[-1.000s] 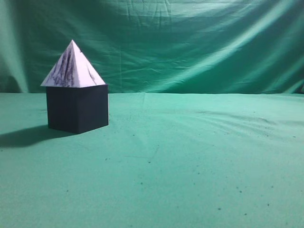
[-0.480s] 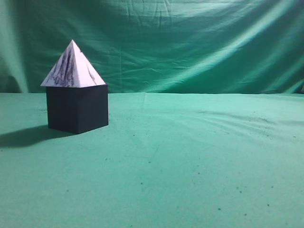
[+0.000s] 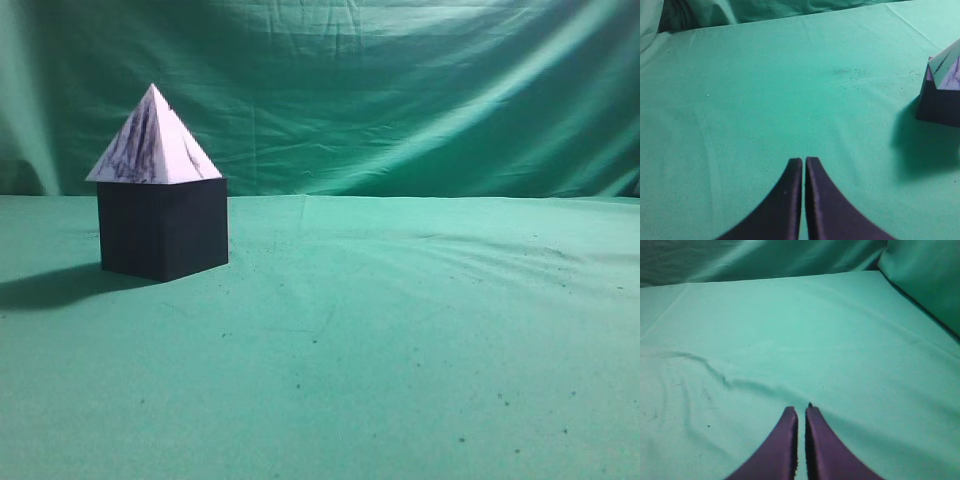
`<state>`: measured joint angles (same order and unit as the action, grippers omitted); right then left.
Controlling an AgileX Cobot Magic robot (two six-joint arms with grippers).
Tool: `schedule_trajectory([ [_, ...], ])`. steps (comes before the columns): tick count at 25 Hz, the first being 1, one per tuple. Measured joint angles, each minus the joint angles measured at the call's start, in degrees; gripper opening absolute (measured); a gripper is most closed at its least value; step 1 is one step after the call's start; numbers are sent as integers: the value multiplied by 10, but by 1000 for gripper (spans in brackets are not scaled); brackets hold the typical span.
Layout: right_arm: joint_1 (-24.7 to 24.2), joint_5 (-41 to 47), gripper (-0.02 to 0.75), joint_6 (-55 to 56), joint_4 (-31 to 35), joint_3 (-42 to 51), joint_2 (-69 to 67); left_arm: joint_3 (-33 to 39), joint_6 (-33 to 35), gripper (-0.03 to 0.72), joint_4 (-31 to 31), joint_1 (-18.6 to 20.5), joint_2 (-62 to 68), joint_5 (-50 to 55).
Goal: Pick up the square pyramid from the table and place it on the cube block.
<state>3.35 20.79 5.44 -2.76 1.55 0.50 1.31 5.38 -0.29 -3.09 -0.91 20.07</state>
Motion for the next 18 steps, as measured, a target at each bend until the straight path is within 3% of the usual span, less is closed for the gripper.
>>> schedule_trajectory([
  [18, 0, 2, 48, 0, 0, 0, 0, 0, 0, 0, 0, 0, 0, 0],
])
